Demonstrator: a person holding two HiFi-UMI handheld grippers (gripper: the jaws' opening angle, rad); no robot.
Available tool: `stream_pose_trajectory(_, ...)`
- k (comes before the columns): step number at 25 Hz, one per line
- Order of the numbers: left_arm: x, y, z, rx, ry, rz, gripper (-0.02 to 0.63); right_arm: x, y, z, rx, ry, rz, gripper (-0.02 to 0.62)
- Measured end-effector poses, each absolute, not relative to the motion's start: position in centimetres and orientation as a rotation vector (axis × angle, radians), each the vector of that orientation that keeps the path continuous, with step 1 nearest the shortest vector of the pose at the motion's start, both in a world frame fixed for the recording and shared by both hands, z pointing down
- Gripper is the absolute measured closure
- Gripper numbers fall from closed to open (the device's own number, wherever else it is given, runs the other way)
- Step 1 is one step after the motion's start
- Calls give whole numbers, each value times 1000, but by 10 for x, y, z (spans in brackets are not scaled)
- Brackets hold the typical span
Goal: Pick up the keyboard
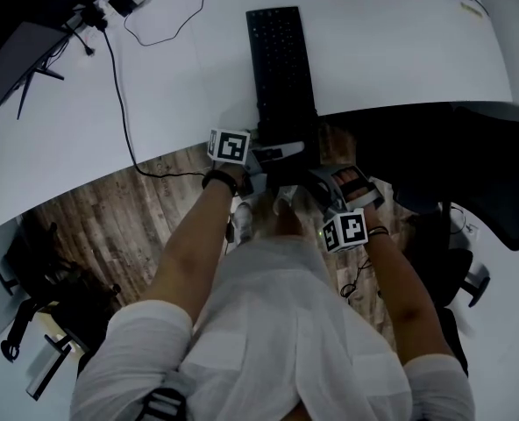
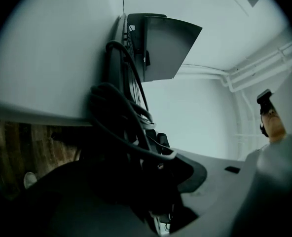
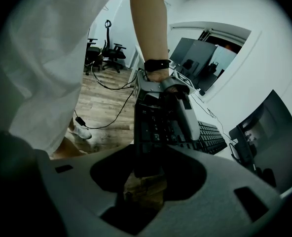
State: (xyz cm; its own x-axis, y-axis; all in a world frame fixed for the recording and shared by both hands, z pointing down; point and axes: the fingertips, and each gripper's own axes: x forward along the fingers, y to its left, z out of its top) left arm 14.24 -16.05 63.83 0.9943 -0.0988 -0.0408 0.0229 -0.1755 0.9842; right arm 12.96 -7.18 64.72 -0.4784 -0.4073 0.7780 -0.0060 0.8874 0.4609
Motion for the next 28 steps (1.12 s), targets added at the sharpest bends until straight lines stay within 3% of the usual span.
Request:
stream_pose_trajectory(9,143,-162,649,1749,-146,-35,518,131,-60,638,319,-2051,-453,414)
stream_pose_trajectory(28,130,-97,606,1811,-173,58,509,162,-117,538,1050,-2209,-89,463)
